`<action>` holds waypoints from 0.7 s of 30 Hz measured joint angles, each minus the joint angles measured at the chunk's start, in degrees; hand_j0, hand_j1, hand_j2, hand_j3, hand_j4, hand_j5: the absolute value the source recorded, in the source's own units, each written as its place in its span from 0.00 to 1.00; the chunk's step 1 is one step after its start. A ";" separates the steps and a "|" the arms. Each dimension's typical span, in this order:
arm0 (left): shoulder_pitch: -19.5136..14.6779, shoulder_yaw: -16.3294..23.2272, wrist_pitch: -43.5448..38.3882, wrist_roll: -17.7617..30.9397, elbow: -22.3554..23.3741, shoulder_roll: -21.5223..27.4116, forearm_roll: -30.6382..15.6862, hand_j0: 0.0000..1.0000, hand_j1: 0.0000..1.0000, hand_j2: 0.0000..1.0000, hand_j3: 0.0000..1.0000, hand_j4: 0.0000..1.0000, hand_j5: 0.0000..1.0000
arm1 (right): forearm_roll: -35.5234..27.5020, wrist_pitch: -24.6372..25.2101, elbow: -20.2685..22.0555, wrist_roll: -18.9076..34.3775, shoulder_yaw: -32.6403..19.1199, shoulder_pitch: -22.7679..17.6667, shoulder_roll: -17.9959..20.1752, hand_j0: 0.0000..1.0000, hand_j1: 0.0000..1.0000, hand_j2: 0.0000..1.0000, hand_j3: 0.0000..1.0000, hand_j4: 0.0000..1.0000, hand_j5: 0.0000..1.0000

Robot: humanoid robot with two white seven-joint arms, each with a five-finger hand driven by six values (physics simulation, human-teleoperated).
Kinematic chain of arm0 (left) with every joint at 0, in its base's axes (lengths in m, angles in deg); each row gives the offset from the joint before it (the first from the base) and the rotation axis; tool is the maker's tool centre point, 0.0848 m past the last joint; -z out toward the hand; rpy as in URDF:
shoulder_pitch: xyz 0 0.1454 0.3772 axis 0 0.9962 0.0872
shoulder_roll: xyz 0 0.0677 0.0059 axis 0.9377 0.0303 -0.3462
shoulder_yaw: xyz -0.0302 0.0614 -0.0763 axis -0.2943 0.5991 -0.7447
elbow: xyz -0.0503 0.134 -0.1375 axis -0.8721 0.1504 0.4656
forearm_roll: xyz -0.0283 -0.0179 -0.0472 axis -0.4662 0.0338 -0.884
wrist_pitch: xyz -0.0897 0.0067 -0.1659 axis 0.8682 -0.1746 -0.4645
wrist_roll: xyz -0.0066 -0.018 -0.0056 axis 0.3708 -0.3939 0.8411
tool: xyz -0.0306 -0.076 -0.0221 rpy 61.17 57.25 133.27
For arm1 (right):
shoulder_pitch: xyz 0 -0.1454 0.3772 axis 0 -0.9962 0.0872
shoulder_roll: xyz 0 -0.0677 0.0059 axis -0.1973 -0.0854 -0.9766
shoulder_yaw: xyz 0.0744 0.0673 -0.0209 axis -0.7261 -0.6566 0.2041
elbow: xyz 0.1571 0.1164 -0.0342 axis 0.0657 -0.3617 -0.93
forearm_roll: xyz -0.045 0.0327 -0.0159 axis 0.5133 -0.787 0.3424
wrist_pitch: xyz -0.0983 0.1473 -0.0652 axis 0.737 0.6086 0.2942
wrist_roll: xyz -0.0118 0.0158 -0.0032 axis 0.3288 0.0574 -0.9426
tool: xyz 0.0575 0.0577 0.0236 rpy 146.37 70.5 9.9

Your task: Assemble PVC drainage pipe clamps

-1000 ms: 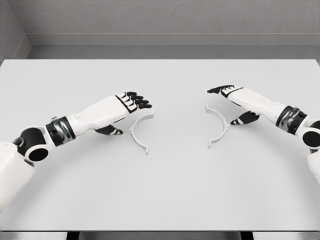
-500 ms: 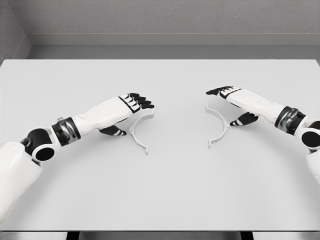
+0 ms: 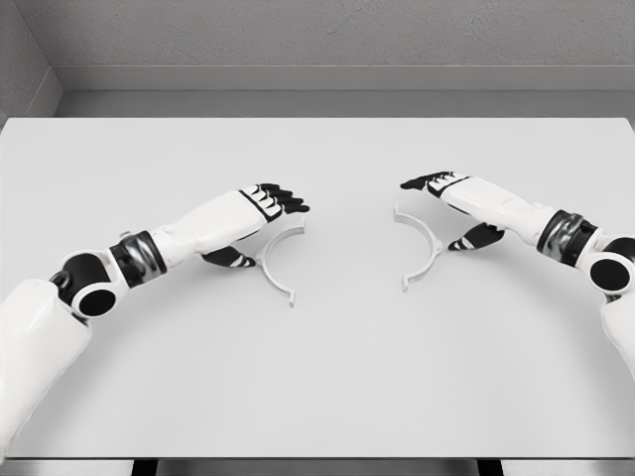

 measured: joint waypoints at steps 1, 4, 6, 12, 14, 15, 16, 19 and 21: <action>0.00 0.00 0.00 0.00 0.00 -0.15 0.14 1.00 1.00 1.00 1.00 1.00 1.00 | 0.05 0.00 -0.09 0.01 -0.01 0.00 -0.05 1.00 1.00 1.00 1.00 1.00 1.00; 0.00 -0.01 0.00 0.00 0.00 -0.62 0.50 1.00 1.00 1.00 1.00 1.00 1.00 | 0.17 0.00 -0.29 0.01 -0.02 0.18 -0.15 1.00 1.00 1.00 1.00 1.00 1.00; 0.00 0.00 0.00 0.00 0.00 -0.94 0.70 1.00 1.00 1.00 1.00 1.00 1.00 | 0.28 0.00 -0.39 0.02 -0.02 0.18 -0.37 1.00 1.00 1.00 1.00 1.00 1.00; 0.00 -0.01 0.00 0.00 -0.01 -1.36 1.02 1.00 1.00 1.00 1.00 1.00 1.00 | 0.50 -0.01 -0.48 0.10 0.04 0.18 -1.18 1.00 1.00 1.00 1.00 1.00 1.00; 0.00 -0.03 0.00 0.00 -0.01 -1.58 1.05 1.00 1.00 1.00 1.00 1.00 1.00 | 0.60 0.00 -0.48 0.14 0.08 0.26 -1.72 1.00 1.00 1.00 1.00 1.00 1.00; 0.00 -0.05 0.00 0.06 -0.03 -1.67 1.05 1.00 1.00 1.00 1.00 1.00 1.00 | 0.65 0.00 -0.48 0.16 0.11 0.26 -1.98 1.00 1.00 1.00 1.00 1.00 1.00; 0.00 -0.08 0.00 0.28 -0.04 -1.78 1.05 1.00 1.00 1.00 1.00 1.00 1.00 | 0.69 0.00 -0.48 0.17 0.23 0.26 -2.20 1.00 1.00 1.00 1.00 1.00 1.00; -0.09 -0.14 0.00 0.72 -0.09 -2.10 1.06 1.00 1.00 1.00 1.00 1.00 1.00 | 0.77 0.00 -0.44 0.37 0.57 0.35 -2.83 1.00 1.00 1.00 1.00 1.00 1.00; -0.09 -0.16 0.00 0.83 -0.20 -2.22 1.05 1.00 1.00 1.00 1.00 1.00 1.00 | 0.80 0.01 -0.41 0.48 0.68 1.14 -3.07 1.00 1.00 1.00 1.00 1.00 1.00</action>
